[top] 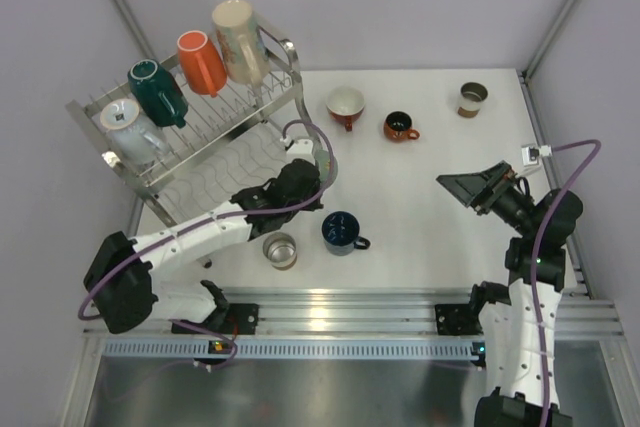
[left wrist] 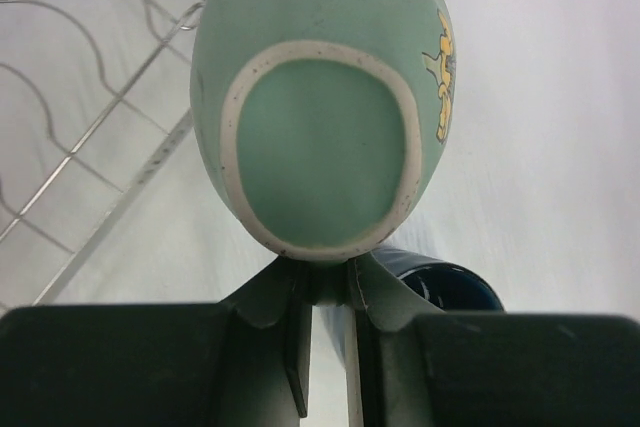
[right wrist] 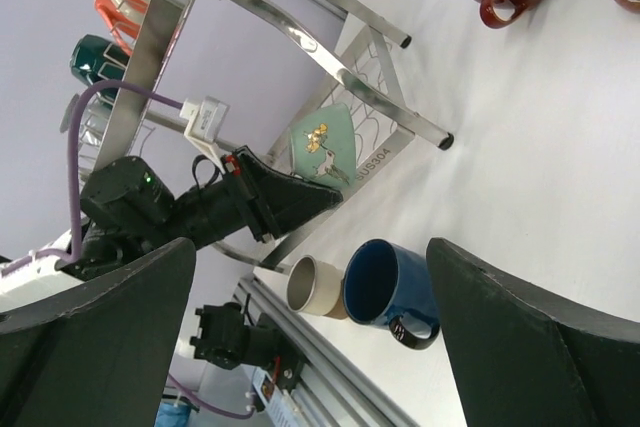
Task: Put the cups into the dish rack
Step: Place the cup upside down on the dish rack
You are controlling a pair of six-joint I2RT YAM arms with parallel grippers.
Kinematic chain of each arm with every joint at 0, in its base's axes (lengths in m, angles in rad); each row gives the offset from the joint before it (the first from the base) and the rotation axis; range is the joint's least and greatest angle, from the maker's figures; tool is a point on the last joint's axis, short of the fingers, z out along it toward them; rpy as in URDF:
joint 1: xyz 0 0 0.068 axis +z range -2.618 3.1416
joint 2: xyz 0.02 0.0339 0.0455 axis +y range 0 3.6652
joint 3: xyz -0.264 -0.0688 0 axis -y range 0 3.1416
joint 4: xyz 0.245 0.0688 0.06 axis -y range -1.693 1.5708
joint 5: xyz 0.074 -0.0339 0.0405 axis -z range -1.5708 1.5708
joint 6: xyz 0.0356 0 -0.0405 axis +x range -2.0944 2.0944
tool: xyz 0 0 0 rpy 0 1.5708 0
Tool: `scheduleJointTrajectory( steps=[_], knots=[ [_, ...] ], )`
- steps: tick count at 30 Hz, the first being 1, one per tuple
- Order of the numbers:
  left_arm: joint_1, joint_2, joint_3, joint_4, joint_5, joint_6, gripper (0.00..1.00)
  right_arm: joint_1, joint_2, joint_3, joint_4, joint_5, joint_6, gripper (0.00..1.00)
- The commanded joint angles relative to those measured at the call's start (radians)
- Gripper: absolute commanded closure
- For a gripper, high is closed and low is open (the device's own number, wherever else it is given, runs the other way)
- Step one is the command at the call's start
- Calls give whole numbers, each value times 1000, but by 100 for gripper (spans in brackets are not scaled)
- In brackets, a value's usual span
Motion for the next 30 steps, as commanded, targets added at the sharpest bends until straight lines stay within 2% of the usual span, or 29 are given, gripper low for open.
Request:
scheduleJointTrajectory(
  steps=[1, 15, 30],
  knots=[
    [36, -45, -4, 0, -55, -3, 100, 11, -18, 54, -23, 11, -41, 1],
    [157, -22, -6, -65, -110, 19, 100, 24, -28, 83, -101, 31, -118, 1],
    [260, 75, 16, -76, -50, 34, 100, 31, -33, 107, -164, 51, -178, 1]
  ],
)
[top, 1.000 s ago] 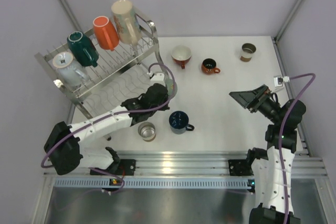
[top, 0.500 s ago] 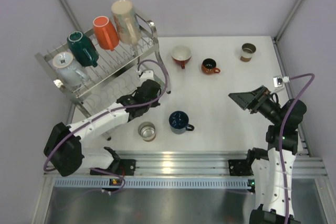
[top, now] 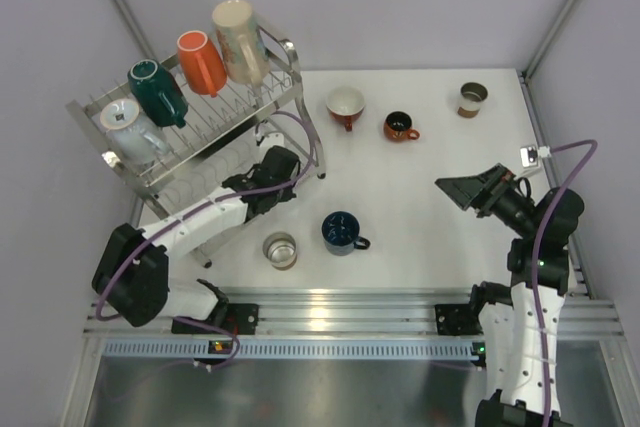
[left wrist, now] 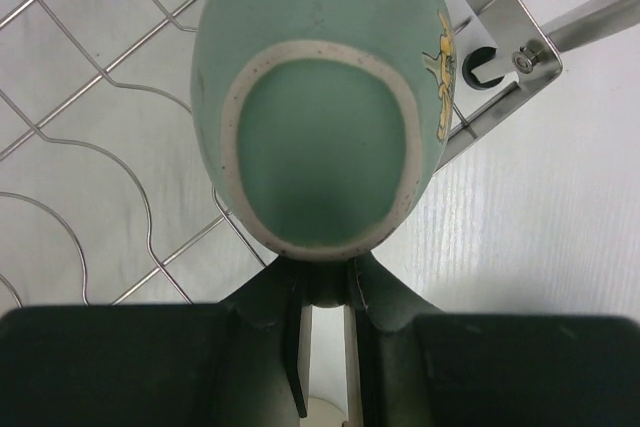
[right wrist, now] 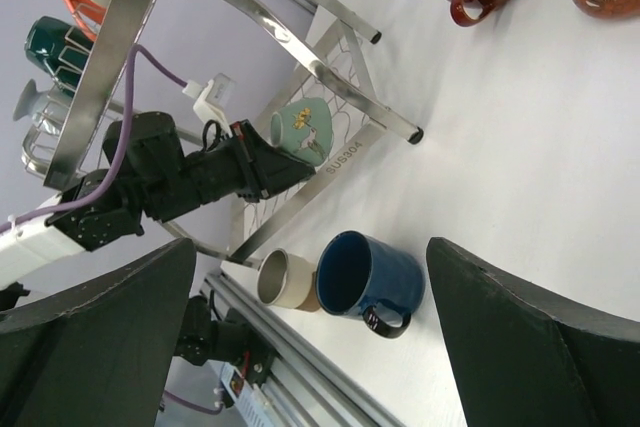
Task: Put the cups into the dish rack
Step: Place the cup upside down on the dish rack
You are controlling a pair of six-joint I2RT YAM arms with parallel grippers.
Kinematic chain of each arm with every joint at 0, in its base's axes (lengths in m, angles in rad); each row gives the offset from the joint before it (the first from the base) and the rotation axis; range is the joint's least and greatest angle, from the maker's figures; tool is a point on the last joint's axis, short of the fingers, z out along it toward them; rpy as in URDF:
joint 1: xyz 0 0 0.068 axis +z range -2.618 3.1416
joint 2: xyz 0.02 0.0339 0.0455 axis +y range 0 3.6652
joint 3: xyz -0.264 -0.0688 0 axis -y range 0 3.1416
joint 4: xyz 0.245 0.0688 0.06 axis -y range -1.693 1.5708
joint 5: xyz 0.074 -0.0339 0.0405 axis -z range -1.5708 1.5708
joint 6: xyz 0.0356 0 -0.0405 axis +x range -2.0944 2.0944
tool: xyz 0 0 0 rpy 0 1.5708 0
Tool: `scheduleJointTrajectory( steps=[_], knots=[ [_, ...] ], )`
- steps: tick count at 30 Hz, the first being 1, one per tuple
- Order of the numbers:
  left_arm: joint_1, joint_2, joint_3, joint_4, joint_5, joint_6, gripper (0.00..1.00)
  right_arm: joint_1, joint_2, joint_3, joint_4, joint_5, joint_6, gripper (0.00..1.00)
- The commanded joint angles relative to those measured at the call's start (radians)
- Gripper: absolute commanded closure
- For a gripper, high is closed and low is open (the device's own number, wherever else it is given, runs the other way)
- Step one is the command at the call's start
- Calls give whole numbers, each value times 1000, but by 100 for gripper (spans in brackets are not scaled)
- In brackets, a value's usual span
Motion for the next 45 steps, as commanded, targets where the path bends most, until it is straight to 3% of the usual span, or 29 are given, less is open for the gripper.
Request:
scheduleJointTrajectory(
  steps=[1, 31, 40, 45],
  knots=[
    [29, 9, 30, 38, -2, 13, 100, 16, -13, 56, -7, 10, -38, 1],
    [189, 221, 193, 32, -38, 60, 99, 36, -12, 109, -108, 67, -140, 1],
    [215, 276, 247, 29, -35, 79, 91, 38, -7, 125, -137, 84, -170, 1],
    [235, 298, 274, 30, -44, 79, 78, 41, -1, 134, -140, 87, -176, 1]
  ],
)
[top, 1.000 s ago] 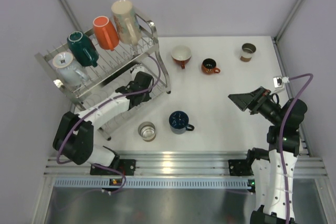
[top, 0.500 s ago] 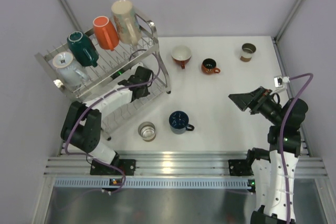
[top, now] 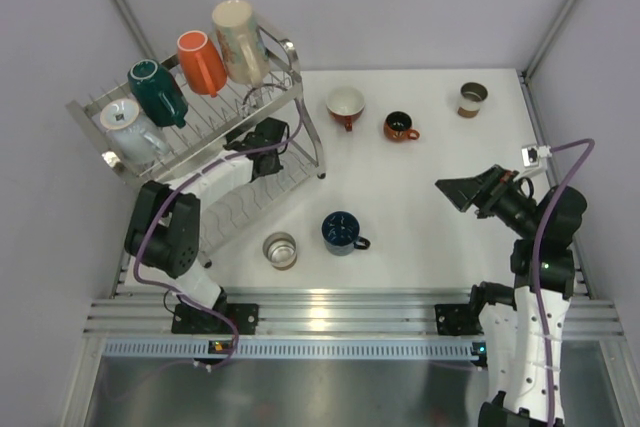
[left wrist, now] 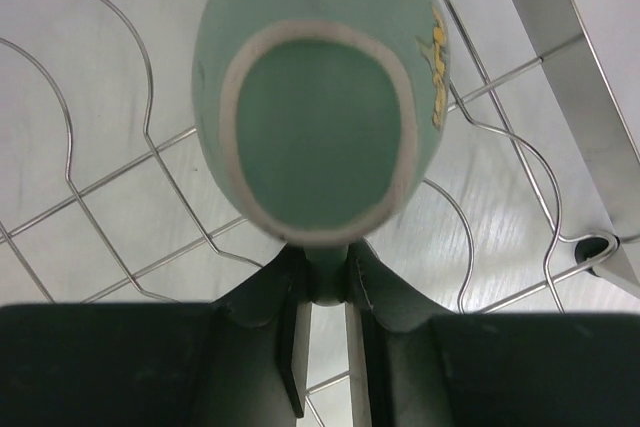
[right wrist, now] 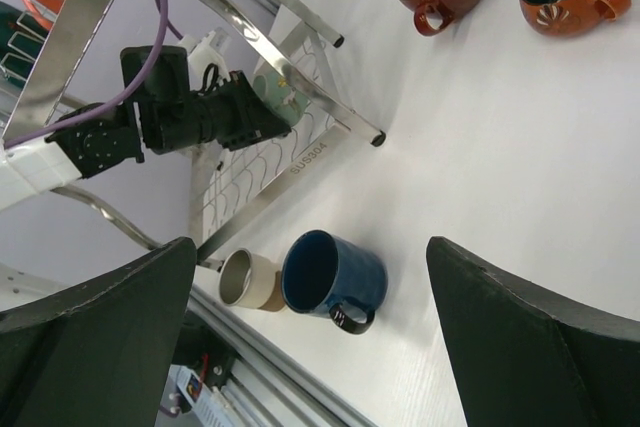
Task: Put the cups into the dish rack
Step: Place the cup upside down on the dish rack
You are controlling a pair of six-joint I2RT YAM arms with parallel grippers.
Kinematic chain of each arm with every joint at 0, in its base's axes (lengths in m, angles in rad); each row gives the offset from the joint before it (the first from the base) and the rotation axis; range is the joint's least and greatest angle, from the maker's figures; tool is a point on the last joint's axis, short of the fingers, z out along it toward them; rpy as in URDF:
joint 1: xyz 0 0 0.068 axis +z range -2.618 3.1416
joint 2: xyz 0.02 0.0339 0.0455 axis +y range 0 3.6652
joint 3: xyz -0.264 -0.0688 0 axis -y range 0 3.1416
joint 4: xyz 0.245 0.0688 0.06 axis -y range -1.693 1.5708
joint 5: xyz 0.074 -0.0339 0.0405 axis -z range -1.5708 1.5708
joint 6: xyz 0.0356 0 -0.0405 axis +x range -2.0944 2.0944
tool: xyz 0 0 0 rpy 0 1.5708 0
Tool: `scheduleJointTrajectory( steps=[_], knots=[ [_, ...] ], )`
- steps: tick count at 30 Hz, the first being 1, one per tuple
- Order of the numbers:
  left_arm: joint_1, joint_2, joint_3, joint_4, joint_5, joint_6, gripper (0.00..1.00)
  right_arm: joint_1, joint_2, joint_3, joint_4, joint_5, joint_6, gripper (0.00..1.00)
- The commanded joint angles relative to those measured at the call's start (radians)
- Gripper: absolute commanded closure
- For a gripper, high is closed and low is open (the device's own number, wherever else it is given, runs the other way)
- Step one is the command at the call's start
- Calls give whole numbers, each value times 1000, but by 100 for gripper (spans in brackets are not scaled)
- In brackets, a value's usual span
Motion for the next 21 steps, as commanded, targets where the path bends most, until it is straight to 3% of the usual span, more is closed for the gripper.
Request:
scheduleJointTrajectory(
  steps=[1, 21],
  knots=[
    [23, 6, 56, 34, -37, 14, 78, 19, 8, 72, -4, 9, -31, 1],
    [73, 75, 122, 32, -49, 40, 70, 33, -4, 87, -48, 29, -71, 1]
  ],
)
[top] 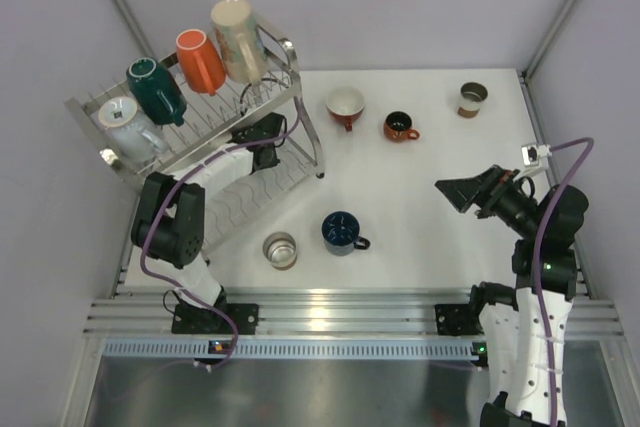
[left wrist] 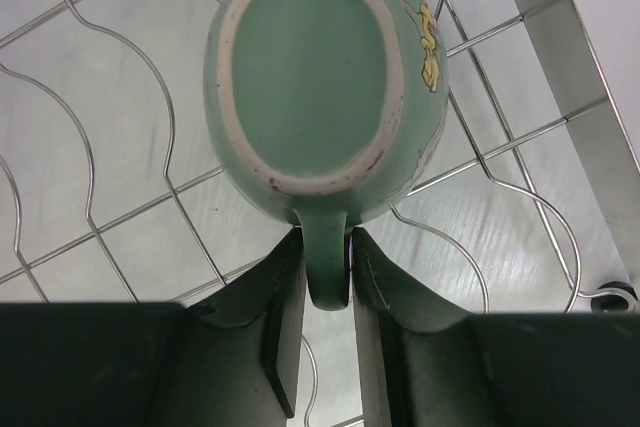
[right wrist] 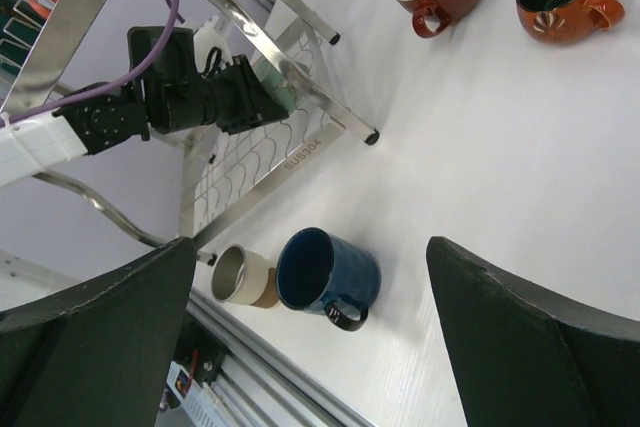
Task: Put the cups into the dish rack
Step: Place the cup upside down on the dish rack
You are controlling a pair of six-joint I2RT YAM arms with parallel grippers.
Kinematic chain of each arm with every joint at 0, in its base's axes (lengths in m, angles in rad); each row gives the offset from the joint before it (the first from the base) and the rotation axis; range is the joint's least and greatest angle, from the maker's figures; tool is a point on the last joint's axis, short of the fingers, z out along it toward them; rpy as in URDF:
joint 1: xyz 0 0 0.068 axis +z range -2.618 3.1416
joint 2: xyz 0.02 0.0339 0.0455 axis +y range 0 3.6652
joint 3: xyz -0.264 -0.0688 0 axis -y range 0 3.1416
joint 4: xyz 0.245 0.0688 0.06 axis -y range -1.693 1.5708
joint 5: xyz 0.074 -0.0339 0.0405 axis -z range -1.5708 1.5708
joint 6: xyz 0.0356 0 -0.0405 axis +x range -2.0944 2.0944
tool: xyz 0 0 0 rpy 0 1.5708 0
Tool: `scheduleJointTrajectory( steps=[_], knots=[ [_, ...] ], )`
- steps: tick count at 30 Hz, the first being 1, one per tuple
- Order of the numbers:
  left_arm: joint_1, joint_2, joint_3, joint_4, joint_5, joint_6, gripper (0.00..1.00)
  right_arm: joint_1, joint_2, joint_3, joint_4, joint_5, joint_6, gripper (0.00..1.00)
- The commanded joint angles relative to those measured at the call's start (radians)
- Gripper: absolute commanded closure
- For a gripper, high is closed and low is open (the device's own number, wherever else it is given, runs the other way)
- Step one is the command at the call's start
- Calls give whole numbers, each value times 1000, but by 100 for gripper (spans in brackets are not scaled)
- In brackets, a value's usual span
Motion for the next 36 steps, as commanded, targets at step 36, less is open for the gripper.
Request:
scheduleJointTrajectory(
  steps=[36],
  knots=[
    [14, -136, -92, 24, 75, 30, 62, 17, -31, 42, -8, 18, -29, 1]
  ],
)
